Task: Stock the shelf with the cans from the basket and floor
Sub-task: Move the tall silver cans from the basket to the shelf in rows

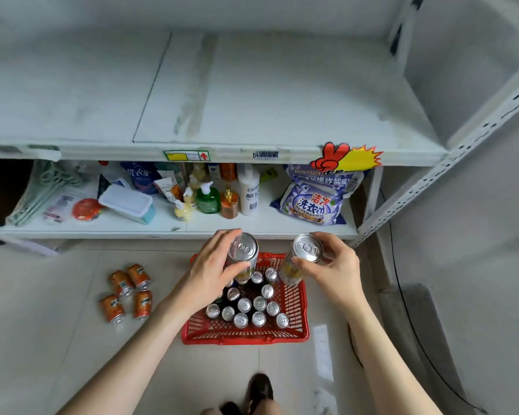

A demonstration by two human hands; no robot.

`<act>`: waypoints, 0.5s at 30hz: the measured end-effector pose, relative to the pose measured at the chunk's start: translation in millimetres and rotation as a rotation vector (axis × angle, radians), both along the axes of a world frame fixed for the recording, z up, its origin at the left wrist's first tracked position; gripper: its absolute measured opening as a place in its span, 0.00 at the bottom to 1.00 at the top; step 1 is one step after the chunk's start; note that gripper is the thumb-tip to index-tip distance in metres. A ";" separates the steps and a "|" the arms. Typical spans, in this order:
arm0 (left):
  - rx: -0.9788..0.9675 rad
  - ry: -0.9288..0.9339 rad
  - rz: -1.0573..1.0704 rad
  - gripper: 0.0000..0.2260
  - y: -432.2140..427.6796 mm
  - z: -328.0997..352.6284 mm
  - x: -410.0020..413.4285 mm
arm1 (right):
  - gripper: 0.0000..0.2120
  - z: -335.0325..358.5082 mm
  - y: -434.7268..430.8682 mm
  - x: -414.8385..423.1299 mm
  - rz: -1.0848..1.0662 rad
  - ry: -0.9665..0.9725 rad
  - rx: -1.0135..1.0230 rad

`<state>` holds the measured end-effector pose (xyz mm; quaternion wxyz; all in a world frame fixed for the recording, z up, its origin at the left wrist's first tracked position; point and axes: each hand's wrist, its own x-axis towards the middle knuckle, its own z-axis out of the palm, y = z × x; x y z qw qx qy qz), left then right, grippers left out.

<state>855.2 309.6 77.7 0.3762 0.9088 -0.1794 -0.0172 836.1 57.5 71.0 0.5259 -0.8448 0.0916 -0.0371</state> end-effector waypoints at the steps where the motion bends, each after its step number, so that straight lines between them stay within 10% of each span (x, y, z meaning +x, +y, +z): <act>1: -0.004 -0.007 0.003 0.26 0.5 16.9 -5.0 | 0.23 18.0 0.6 -4.5 0.005 -0.002 0.007; 15: -0.007 -0.118 -0.097 0.25 1.9 170.7 -58.0 | 0.21 174.2 8.4 -77.6 -0.046 -0.112 0.031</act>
